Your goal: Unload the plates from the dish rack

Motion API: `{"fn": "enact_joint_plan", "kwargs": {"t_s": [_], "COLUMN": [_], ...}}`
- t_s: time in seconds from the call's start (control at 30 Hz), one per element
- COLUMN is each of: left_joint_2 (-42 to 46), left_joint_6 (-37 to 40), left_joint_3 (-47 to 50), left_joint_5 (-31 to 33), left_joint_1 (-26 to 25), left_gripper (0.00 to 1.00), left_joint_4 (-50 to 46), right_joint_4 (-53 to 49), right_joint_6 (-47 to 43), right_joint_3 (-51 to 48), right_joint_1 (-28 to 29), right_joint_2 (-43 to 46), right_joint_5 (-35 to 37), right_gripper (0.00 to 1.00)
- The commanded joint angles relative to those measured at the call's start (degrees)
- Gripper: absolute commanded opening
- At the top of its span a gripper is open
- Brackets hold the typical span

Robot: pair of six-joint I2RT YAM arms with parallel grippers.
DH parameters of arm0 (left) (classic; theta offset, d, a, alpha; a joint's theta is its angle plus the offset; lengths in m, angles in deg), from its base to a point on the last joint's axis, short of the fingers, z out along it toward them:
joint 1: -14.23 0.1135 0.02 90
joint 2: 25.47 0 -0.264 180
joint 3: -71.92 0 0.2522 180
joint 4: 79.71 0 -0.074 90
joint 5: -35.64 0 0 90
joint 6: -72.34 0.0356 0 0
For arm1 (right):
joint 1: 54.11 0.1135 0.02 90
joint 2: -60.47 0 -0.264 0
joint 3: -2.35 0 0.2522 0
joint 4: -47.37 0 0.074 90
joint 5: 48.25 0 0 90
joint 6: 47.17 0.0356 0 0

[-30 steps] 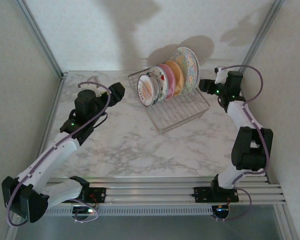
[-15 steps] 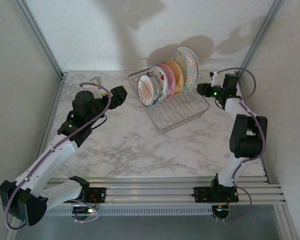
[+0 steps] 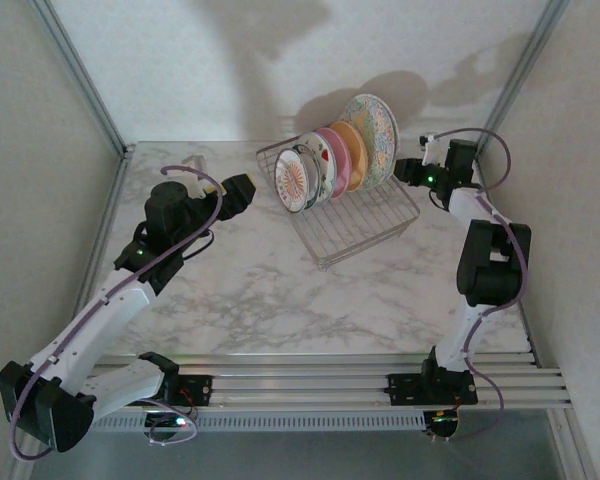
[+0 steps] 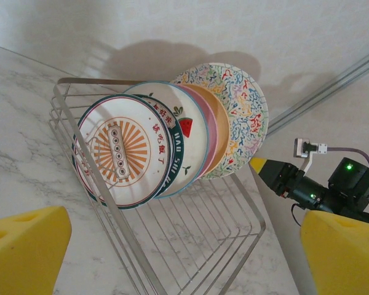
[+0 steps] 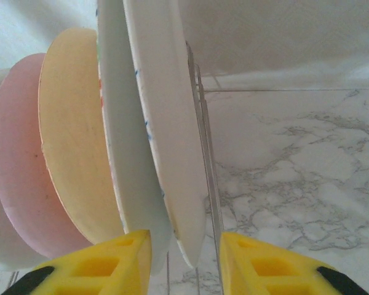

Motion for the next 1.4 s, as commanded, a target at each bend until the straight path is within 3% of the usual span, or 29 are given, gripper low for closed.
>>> {"fn": "enact_joint_plan", "kwargs": {"t_s": [0.0, 0.5, 0.9, 1.2, 1.37], "left_joint_2": [1.50, 1.39, 1.01, 0.79, 0.81], "left_joint_6": [0.86, 0.66, 0.66, 0.51, 0.23], "left_joint_3": [0.11, 0.12, 0.02, 0.28, 0.64], "left_joint_5": [-1.24, -1.67, -1.52, -1.72, -1.73], "left_joint_1": [-0.41, -0.35, -0.35, -0.34, -0.34], "left_gripper": [0.95, 0.95, 0.95, 0.95, 0.95], "left_joint_4": [-0.69, -0.57, -0.37, 0.12, 0.42], "right_joint_4": [0.43, -1.83, -1.57, -2.60, -1.69], "right_joint_6": [1.14, 3.30, 2.46, -1.72, -3.26], "right_joint_3": [2.75, 10.18, 10.72, 9.19, 6.75], "right_joint_1": [-0.29, 1.41, 2.46, 3.96, 5.03], "right_joint_2": [-1.61, -5.76, -6.39, -2.24, 2.06], "right_joint_5": [-0.71, -0.26, -0.60, 4.35, 9.29], "right_gripper": [0.34, 0.30, 0.18, 0.02, 0.00]}}
